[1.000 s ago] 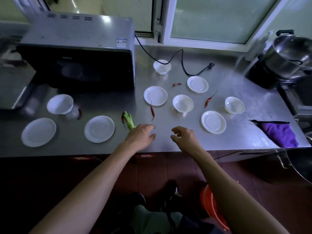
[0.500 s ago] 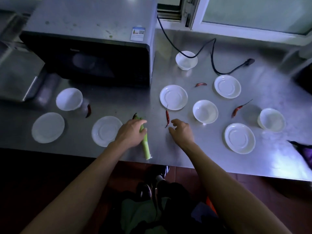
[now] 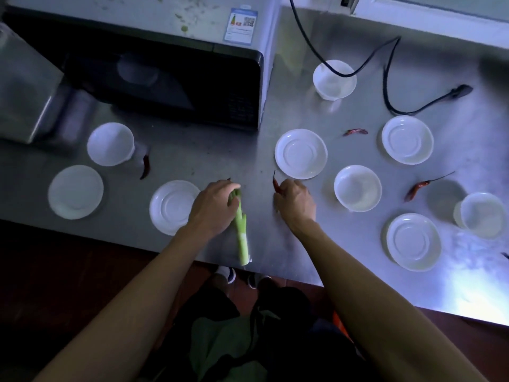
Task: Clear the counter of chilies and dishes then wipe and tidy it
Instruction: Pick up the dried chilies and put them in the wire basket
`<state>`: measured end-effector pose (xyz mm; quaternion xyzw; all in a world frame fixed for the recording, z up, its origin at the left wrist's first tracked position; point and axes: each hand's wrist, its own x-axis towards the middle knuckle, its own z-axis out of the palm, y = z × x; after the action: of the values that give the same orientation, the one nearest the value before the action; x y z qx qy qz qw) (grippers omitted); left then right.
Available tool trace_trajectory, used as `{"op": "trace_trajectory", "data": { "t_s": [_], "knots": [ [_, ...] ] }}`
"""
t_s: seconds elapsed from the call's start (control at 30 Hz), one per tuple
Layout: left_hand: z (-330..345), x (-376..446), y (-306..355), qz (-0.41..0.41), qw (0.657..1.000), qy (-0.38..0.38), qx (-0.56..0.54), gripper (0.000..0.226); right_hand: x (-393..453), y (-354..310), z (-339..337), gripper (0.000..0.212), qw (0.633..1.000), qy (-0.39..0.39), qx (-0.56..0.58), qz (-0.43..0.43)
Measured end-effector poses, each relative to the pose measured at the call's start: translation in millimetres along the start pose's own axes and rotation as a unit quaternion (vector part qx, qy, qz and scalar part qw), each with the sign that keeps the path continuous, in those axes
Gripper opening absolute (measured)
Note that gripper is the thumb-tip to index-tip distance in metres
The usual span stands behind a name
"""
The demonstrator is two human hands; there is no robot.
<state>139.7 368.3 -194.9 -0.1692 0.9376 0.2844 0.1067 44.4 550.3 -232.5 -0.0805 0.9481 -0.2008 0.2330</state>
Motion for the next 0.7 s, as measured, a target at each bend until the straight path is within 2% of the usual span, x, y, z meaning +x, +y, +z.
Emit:
{"op": "trace_trajectory", "data": {
  "t_s": [0.17,0.3,0.47,0.7],
  "knots": [
    [-6.0,8.7,-29.0,-0.010,0.999,0.038,0.014,0.033,6.7,-15.3,5.5,0.015,0.999,0.000,-0.040,-0.006],
    [-4.9,17.9,-49.3,-0.028,0.994,0.069,0.075,0.026,6.2,-26.1,10.7,0.015,0.999,0.001,-0.053,-0.011],
    [4.2,22.4,-61.2,-0.030,0.992,0.078,0.095,0.017,7.6,-35.0,14.4,0.015,1.000,0.015,-0.007,-0.008],
    [15.4,24.3,-60.8,-0.027,0.992,0.073,0.100,0.017,4.0,-48.6,20.0,0.010,0.998,0.036,0.041,-0.043]
  ]
}}
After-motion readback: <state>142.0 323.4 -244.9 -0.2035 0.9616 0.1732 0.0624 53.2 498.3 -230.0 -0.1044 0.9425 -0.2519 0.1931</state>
